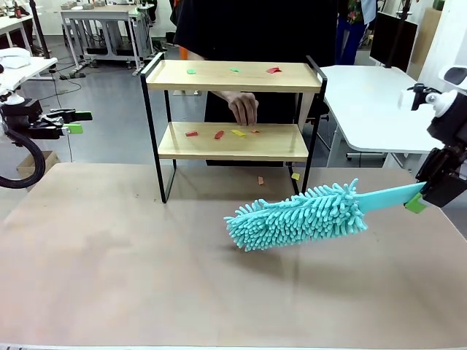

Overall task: Clean the shelf.
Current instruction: Clean the specific section of the Shelf indicated by the human with the Duster.

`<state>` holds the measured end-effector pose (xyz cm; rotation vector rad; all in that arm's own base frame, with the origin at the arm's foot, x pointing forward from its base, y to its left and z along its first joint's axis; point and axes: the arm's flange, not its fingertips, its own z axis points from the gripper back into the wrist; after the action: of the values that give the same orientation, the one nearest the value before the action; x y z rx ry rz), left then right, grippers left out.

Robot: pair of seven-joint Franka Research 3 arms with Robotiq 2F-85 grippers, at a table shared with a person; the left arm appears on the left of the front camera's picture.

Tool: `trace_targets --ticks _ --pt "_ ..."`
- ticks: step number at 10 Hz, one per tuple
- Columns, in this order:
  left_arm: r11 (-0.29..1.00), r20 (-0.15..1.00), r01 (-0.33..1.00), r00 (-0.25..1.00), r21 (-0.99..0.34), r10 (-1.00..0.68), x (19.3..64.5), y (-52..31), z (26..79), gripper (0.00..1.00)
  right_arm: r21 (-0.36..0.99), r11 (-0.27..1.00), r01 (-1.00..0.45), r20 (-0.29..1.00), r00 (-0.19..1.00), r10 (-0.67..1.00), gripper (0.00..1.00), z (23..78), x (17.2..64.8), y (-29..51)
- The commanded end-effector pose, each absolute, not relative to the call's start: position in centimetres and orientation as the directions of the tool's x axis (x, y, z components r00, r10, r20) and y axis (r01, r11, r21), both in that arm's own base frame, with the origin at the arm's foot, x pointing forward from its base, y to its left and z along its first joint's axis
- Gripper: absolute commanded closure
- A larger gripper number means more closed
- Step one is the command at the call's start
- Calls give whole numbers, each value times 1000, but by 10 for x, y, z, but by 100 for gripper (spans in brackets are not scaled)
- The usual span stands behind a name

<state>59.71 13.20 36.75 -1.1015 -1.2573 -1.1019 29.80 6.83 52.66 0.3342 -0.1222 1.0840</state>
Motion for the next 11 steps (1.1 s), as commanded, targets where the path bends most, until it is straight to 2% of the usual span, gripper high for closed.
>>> trace_targets --ticks 1,3,4,7,9,11 --pt "139 1000 990 2 0 -13 595 131 369 0 207 423 -882 260 467 845 88 527 298 68" --pt "139 1000 990 2 0 -13 595 131 369 0 258 406 -877 319 474 821 88 529 286 96" --pt "139 1000 990 2 0 -13 595 131 369 0 260 494 -830 354 558 751 88 530 280 114" --pt "139 1000 990 2 0 -13 595 131 369 0 317 547 -775 454 630 629 88 533 254 147" --pt "139 1000 990 2 0 -13 595 131 369 0 356 603 -714 463 695 550 88 533 229 169" --pt "139 1000 990 2 0 -13 595 131 369 0 341 639 -690 497 709 500 88 538 216 179"
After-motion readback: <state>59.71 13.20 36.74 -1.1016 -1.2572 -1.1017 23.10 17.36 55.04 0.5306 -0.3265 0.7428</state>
